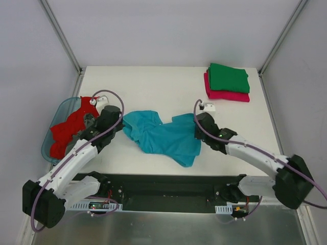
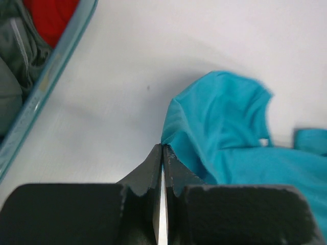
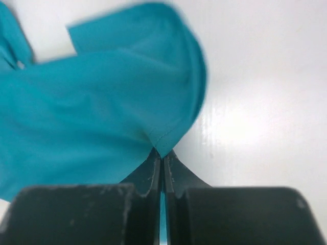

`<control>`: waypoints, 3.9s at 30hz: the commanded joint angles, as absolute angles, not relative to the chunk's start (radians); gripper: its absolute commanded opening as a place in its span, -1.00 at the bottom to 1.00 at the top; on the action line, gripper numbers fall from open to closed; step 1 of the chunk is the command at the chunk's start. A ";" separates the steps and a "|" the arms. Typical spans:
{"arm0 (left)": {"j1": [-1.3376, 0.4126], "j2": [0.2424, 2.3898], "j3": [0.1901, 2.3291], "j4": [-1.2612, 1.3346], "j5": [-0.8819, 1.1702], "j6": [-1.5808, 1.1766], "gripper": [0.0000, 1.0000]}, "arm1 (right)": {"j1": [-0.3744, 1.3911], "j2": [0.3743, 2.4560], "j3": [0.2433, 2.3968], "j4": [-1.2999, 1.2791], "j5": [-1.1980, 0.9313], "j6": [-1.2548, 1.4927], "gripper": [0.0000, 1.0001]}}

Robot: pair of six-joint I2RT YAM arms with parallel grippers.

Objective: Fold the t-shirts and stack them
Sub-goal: Flatten out the tshirt

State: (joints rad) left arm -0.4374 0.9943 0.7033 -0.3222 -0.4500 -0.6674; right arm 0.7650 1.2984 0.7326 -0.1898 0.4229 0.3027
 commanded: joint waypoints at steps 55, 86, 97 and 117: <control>-0.106 1.077 1.385 -0.176 -0.290 -0.489 -1.00 | 0.147 1.320 1.665 -0.560 -0.170 0.058 -0.99; -0.150 0.295 0.330 -0.408 0.313 -0.900 0.29 | 0.037 1.217 0.988 -0.851 0.181 0.156 0.93; -0.150 0.305 0.532 -0.437 0.348 -0.845 0.98 | 0.325 1.029 0.887 -0.710 -0.109 0.168 0.92; -0.552 1.094 0.552 -0.250 0.156 -0.793 0.98 | 0.402 1.312 0.548 -0.371 -0.150 0.348 0.92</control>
